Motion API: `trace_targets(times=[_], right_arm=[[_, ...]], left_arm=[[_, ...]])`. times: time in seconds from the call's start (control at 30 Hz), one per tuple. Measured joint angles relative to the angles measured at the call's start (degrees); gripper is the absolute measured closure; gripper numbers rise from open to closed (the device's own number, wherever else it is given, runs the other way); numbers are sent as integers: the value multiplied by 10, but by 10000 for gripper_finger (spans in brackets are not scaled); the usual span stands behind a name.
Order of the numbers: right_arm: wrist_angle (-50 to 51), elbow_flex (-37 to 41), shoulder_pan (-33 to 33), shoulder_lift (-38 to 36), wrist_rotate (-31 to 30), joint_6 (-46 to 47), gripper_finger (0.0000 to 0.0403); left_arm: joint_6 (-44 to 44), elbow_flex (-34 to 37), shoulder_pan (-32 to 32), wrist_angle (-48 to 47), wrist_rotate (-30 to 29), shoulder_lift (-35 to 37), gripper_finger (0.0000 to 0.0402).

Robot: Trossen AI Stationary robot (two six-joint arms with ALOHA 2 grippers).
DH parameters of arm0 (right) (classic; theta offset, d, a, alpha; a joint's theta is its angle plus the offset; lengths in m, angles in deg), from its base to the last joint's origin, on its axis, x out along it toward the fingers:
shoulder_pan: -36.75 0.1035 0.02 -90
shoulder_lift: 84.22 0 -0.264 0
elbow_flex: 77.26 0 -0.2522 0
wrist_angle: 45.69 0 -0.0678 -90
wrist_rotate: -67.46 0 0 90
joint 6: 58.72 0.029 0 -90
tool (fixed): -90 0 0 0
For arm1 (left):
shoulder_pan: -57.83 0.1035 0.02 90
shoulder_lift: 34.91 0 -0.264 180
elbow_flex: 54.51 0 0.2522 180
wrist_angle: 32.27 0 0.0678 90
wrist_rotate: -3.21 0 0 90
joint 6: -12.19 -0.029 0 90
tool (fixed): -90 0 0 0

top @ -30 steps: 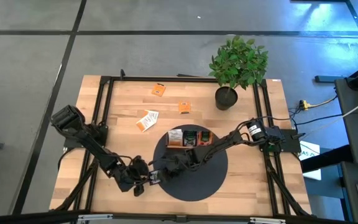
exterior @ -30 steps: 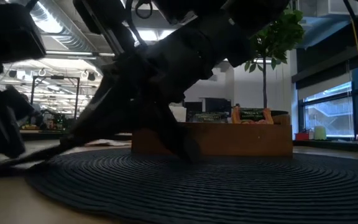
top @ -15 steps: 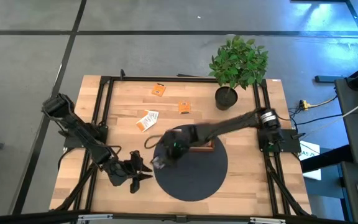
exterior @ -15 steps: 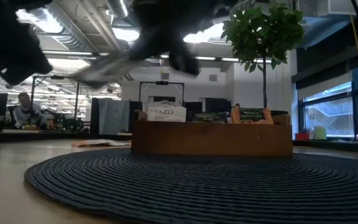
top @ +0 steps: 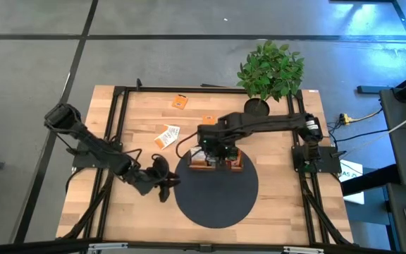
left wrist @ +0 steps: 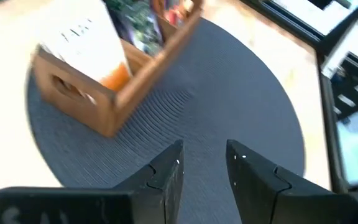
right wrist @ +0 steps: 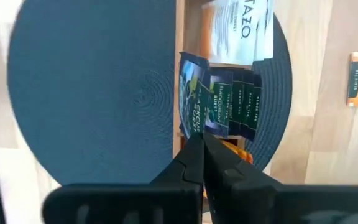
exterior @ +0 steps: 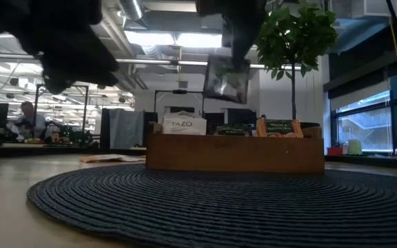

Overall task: Pick & Place Tea
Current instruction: Put the black tea bag into the middle section of the wooden organizer

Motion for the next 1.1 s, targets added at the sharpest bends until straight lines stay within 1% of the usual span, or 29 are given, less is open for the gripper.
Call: trace_targets(times=[0.3,0.47,0.73,0.9,1.1], right_arm=[[-74,119,-12,0,-11,-11,400],[-106,158,-16,0,-11,-12,400],[-153,168,-15,0,-10,-13,393],[-154,168,-16,2,-6,-13,398],[-156,168,-15,2,1,-10,395]], left_arm=[[-3,0,43,0,0,0,286],[-3,0,49,0,-1,0,286],[-3,0,49,-3,-1,0,286],[-3,0,48,-6,-1,0,286],[-3,0,48,-12,-1,0,286]])
